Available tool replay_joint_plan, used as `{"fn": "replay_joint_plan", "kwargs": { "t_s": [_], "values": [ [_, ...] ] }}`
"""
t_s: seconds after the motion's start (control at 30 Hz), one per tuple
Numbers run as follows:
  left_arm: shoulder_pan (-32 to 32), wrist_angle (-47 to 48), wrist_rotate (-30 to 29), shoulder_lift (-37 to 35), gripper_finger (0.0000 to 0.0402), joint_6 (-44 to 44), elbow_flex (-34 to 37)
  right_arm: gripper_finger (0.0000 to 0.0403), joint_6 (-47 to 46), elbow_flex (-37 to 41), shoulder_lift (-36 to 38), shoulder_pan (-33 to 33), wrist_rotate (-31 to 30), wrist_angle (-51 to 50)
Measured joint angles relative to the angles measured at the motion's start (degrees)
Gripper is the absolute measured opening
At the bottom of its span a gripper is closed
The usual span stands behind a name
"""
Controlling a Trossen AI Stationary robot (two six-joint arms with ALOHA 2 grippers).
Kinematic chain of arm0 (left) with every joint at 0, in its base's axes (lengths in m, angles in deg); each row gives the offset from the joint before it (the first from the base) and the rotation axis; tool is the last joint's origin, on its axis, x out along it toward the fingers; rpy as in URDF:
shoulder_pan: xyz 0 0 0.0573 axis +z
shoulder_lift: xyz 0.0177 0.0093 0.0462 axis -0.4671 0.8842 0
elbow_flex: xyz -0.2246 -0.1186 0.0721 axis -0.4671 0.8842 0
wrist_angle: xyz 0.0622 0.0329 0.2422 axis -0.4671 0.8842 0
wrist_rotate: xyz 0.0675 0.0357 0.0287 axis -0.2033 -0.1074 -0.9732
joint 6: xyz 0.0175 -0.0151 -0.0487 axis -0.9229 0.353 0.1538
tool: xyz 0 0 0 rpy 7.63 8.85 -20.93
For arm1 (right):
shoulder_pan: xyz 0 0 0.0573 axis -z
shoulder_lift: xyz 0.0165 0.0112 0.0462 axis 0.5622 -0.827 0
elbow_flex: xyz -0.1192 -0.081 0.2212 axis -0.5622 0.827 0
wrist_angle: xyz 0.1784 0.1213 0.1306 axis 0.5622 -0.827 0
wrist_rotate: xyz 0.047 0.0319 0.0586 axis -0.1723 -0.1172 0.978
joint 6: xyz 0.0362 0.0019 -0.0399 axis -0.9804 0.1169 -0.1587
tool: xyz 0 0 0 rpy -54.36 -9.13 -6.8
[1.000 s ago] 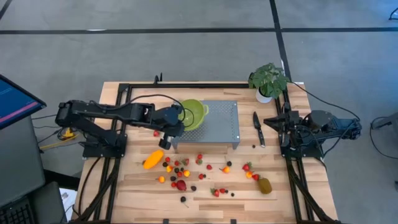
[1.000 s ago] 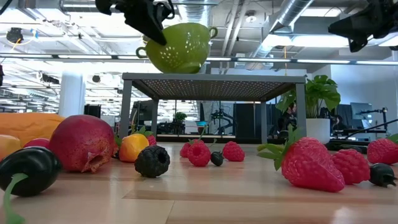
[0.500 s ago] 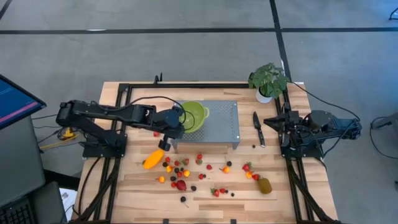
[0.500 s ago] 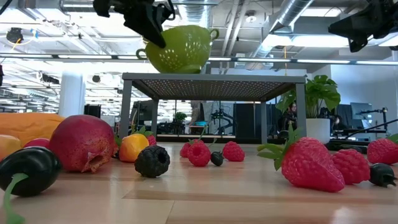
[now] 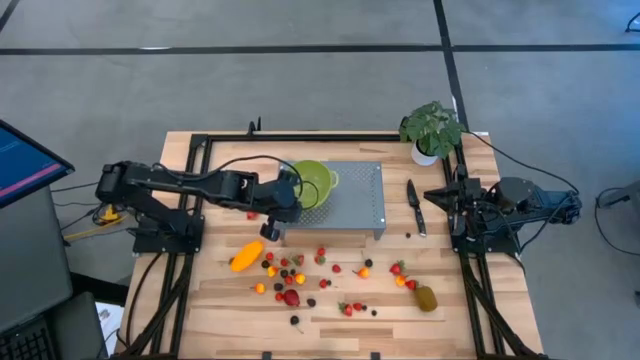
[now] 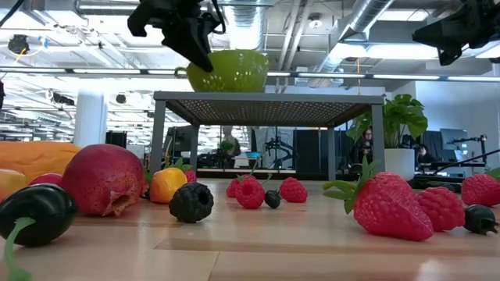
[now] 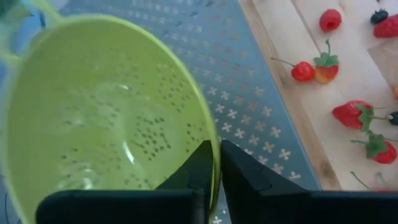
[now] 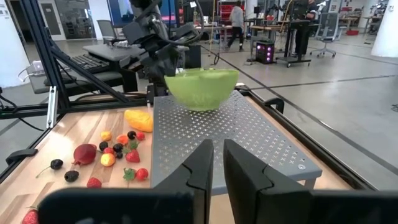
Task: Pick & Place Fruit
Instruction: Put the green strainer bowl on the shelf, then put the strawberry into the green strainer bowl on the shelf
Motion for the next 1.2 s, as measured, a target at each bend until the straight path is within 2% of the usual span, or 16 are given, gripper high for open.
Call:
{"fn": "replay_joint_plan", "kwargs": {
  "t_s": [0.3, 0.43, 0.57, 0.77, 0.93, 1.2],
  "values": [
    [-0.01, -1.19, -0.45, -1.51, 0.0119, 0.0, 0.02, 0.0033, 0.0, 0.0, 0.0, 0.01, 0.0, 0.02],
    [-0.52, -1.16, -4.08, -4.86, 0.0147, 0.17, 0.02, 0.0033, 0.0, 0.0, 0.0, 0.0, 0.0, -0.01],
    [-1.32, -1.22, -4.74, -10.25, 0.0166, 2.96, 0.01, 0.0033, 0.0, 0.0, 0.02, 0.01, 0.0, -0.01],
    [-2.69, 0.67, -3.94, -19.13, 0.0176, 15.93, 0.0, 0.0033, 0.0, 0.0, 0.02, 0.01, 0.0, -0.02],
    [-3.41, 7.91, -2.74, -25.14, 0.0175, 26.3, 0.83, 0.0033, 0.0, 0.0, 0.0, -0.01, -0.02, -0.15],
    [-3.56, 9.13, -2.33, -34.52, 0.0155, 34.73, 15.95, 0.0033, 0.0, 0.0, 0.02, 0.01, -0.01, -0.22]
  ]
}}
